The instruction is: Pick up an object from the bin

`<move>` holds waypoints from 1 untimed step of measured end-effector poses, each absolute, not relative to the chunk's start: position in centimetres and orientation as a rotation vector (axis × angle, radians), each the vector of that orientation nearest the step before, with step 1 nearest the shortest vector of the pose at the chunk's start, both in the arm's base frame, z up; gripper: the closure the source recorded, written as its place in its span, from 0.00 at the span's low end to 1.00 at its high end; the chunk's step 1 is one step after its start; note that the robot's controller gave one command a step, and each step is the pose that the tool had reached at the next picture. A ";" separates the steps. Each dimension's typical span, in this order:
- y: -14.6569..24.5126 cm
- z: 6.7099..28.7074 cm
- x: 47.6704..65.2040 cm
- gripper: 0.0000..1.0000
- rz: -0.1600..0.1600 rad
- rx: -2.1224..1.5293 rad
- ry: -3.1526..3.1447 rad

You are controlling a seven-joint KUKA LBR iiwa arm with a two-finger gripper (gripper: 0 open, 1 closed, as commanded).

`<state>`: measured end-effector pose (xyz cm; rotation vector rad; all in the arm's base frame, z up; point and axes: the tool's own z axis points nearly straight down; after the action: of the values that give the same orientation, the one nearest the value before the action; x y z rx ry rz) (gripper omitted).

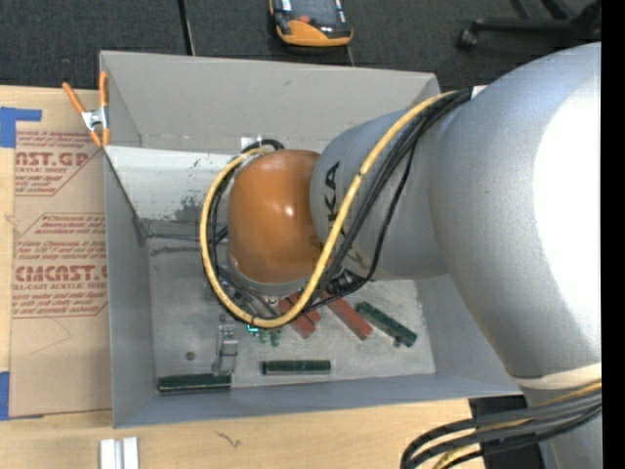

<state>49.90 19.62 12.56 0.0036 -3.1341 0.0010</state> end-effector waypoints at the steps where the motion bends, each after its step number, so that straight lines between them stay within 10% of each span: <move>1: 19.5 13.0 50.1 0.00 -0.002 0.000 -3.141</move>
Offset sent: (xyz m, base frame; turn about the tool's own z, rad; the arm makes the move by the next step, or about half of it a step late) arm -0.0142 -0.0715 -0.0556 -0.1128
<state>50.14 19.53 12.98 0.0003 -3.1412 -0.0017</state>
